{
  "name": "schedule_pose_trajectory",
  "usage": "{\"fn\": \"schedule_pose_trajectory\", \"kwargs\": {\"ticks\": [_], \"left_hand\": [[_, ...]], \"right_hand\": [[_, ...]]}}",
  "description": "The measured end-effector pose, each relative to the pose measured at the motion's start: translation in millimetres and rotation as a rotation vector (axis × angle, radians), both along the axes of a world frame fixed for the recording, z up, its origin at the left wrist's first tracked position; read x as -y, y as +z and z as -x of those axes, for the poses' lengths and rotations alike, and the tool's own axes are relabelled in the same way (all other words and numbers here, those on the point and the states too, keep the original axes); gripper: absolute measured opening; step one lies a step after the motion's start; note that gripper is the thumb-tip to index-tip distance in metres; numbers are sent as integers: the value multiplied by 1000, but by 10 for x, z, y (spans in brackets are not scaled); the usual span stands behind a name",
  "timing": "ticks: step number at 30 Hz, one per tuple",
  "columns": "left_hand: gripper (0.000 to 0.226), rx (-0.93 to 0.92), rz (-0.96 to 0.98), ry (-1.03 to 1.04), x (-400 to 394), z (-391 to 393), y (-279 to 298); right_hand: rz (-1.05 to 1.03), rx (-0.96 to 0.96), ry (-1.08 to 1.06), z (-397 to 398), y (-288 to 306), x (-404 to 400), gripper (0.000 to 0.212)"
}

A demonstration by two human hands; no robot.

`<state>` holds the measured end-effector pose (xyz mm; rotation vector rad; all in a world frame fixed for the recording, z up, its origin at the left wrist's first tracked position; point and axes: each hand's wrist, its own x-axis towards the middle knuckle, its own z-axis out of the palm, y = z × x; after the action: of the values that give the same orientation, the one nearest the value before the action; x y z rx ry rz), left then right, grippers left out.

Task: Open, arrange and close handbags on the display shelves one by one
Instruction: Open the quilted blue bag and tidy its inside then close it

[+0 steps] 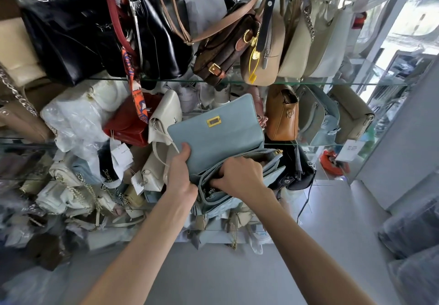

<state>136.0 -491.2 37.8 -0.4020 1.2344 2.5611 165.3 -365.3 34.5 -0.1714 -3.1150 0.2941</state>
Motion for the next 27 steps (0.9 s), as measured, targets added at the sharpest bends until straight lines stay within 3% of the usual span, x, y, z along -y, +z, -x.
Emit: {"fn": "schedule_pose_trajectory", "kwargs": {"ticks": [5,10,16,20,27], "left_hand": [[26,-1,21,6,-50,-57,-42],[28,-18,33,-1,-31,-60,-52],[27,-55,21,-10,19,-30,-28],[25,-37,14,15,46,-6,-72],[30,-28,27,12,208,14,-16]], "right_hand": [[199,98,-49,-40,-148,34,37],[228,56,-91,-83,-183,53,32],[70,-147,-31,-151,-166,47,31],[-47,-166,39,-122,-65,24,25],[-166,-234,-240,-45,173,-530,29]]}}
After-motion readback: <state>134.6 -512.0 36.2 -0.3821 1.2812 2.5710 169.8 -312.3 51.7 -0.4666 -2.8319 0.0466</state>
